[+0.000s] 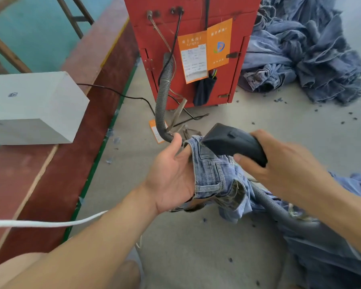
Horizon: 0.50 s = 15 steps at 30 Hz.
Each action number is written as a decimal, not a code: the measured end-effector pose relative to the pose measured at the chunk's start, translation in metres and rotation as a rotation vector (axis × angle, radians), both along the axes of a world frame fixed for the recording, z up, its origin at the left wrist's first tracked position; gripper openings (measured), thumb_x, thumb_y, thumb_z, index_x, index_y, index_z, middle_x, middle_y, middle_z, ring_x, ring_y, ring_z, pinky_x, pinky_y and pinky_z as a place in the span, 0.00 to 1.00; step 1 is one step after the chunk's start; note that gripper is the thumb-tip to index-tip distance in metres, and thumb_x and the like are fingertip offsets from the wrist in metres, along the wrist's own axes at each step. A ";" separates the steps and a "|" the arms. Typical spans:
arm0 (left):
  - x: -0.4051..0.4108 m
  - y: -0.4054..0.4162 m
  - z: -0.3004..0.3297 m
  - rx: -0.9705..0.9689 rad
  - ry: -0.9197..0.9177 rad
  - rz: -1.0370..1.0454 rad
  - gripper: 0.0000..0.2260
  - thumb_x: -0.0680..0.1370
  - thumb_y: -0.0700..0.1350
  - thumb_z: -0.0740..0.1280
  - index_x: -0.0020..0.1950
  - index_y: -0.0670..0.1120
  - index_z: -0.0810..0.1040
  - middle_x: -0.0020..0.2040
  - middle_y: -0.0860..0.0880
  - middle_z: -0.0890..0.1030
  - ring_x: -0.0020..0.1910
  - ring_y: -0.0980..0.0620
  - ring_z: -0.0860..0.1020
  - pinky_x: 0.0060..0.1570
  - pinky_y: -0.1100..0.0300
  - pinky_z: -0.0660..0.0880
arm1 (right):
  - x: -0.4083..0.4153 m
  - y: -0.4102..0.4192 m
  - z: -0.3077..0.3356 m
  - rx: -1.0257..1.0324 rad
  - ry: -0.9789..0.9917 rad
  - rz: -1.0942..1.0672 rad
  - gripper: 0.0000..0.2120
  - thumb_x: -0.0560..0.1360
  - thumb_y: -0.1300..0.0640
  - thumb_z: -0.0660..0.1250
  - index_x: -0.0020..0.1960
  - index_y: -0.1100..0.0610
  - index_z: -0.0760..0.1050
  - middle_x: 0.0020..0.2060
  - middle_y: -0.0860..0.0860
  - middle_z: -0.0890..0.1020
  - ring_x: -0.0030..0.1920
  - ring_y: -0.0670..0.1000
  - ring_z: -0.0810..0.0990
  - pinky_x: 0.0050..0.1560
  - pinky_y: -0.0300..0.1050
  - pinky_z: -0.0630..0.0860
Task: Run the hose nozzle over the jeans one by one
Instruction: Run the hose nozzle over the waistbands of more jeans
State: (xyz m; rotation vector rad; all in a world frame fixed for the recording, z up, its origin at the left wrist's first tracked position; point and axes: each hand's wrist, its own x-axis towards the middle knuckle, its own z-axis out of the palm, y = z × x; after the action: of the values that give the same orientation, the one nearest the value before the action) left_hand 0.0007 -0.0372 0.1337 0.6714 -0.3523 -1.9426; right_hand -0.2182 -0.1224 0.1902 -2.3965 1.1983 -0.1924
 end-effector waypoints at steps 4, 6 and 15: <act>0.007 -0.004 0.000 0.049 -0.039 0.055 0.38 0.83 0.69 0.46 0.80 0.42 0.66 0.76 0.37 0.71 0.75 0.36 0.69 0.74 0.40 0.68 | -0.021 0.004 0.013 0.089 -0.005 0.098 0.18 0.72 0.29 0.61 0.53 0.39 0.71 0.34 0.40 0.81 0.35 0.41 0.80 0.35 0.40 0.75; 0.007 -0.004 -0.002 0.068 -0.018 0.070 0.39 0.83 0.70 0.46 0.80 0.41 0.66 0.76 0.37 0.71 0.75 0.36 0.70 0.73 0.42 0.68 | -0.018 0.014 0.013 0.101 0.111 0.205 0.25 0.68 0.25 0.56 0.57 0.39 0.71 0.35 0.42 0.81 0.35 0.44 0.80 0.36 0.41 0.76; 0.014 -0.005 0.003 0.175 -0.122 0.030 0.33 0.83 0.64 0.57 0.80 0.41 0.66 0.73 0.36 0.74 0.72 0.38 0.74 0.69 0.42 0.74 | -0.016 -0.007 0.004 0.022 0.010 -0.010 0.15 0.73 0.32 0.62 0.53 0.39 0.70 0.30 0.43 0.78 0.36 0.38 0.79 0.28 0.36 0.67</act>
State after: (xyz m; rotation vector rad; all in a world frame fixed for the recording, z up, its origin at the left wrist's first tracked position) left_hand 0.0147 -0.0425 0.1369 0.9068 -0.2475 -1.9234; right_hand -0.2346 -0.1299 0.1947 -2.3756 1.2106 -0.1689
